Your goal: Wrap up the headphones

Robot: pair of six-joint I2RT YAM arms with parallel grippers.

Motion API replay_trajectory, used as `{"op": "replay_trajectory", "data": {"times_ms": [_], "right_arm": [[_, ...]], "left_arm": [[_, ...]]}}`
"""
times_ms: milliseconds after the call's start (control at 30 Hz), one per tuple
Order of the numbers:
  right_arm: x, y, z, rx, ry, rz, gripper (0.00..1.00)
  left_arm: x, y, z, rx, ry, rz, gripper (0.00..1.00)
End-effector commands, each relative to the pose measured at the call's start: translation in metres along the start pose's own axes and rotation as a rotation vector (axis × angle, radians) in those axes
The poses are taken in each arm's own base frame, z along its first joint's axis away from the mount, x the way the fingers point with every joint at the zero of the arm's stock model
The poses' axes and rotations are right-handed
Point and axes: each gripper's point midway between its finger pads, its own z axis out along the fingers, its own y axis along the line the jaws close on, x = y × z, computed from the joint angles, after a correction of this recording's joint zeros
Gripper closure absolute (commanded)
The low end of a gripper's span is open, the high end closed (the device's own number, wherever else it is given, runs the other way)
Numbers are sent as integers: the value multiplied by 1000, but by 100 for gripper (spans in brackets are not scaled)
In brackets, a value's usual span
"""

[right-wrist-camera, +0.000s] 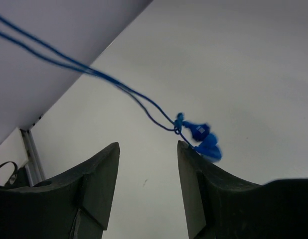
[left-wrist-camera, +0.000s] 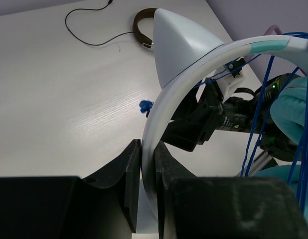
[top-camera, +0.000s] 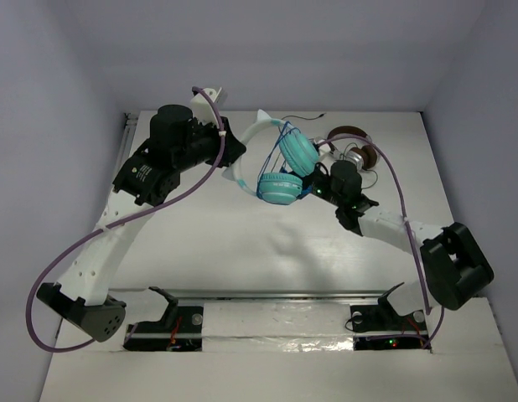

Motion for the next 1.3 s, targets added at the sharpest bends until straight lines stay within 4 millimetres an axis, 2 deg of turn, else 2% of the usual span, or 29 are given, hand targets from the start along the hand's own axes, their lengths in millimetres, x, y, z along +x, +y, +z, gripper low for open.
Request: {"op": "replay_trajectory", "data": {"times_ms": [0,167,367,667,733,933,1067,1267], "right_arm": [[-40,6,2,9,-98,-69,44],[-29,-5,-9,80,-56,-69,42],[-26,-2,-16,84,-26,-68,44],[-30,-11,-23,161,-25,-71,46],[-32,-10,-26,171,-16,-67,51],[-31,0,-37,147,-7,-49,51],[-28,0,-34,135,-4,-48,49],[-34,14,-21,36,-19,-53,44]], "left_arm": [[-33,-15,-10,51,-118,-1,100],[-36,-18,-7,64,-119,3,100],[-36,-20,-6,75,-115,-1,100],[-38,-18,-11,56,-120,5,100],[-40,-17,-12,46,-122,8,100],[-39,-14,-10,37,-120,12,100],[-37,-15,-10,45,-120,10,100],[-35,-15,-11,45,-116,4,100]]}}
